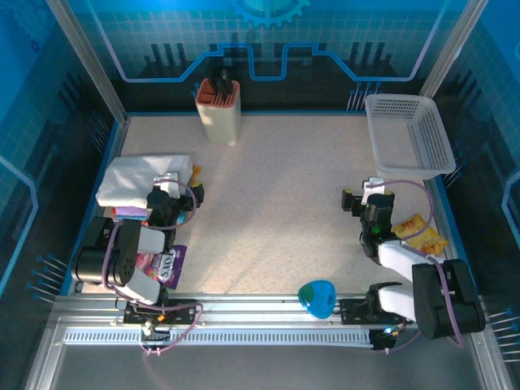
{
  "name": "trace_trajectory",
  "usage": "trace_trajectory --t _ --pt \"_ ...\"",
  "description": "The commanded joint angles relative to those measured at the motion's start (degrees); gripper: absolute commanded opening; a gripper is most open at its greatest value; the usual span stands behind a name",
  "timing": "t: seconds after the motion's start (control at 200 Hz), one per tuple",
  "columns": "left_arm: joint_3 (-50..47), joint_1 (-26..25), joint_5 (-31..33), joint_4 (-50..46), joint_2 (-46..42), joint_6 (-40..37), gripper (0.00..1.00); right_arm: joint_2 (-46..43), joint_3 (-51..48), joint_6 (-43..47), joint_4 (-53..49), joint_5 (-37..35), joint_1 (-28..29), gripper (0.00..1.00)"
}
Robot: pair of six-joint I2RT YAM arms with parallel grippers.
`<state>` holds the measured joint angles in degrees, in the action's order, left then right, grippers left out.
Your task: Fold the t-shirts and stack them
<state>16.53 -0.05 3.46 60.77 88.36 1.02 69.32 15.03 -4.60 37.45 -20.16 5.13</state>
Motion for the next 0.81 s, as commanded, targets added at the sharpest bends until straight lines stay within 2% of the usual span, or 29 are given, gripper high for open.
trace_trajectory --t 0.0,0.055,0.255,0.28,0.375,0.405,0.485,0.565,0.8 --pt "0.96 0.41 4.59 0.31 0.71 1.06 0.99 3.77 0.24 2.49 11.68 2.86 -1.35 1.0" --pt "3.08 0.33 7.32 -4.16 0.44 2.31 0.99 4.77 3.13 1.43 7.17 5.08 -2.46 1.0" --pt "3.51 -0.03 7.6 -4.52 0.63 1.8 0.99 10.02 10.11 2.17 0.12 13.92 -3.9 1.0" --pt "3.5 -0.03 7.6 -4.52 0.63 1.8 0.99 10.72 9.91 1.73 1.01 15.35 -3.98 1.0" --pt "3.5 -0.01 7.64 -4.57 0.63 1.75 0.99 18.55 4.66 3.71 18.92 22.85 -4.35 1.0" --pt "3.55 -0.03 7.73 -4.66 0.64 1.75 0.99 19.69 3.77 3.78 22.83 22.2 -4.08 1.0" --pt "3.59 -0.12 7.78 -4.7 0.59 1.7 0.99 18.51 5.63 2.27 17.13 16.74 -3.79 1.0" --pt "3.55 -0.12 7.76 -4.6 0.66 1.75 0.99 18.68 7.21 3.72 14.3 15.2 -2.31 1.0" --pt "3.59 -0.11 7.79 -4.69 0.59 1.68 0.99 18.84 7.3 4.21 14.36 14.82 -1.84 1.0"
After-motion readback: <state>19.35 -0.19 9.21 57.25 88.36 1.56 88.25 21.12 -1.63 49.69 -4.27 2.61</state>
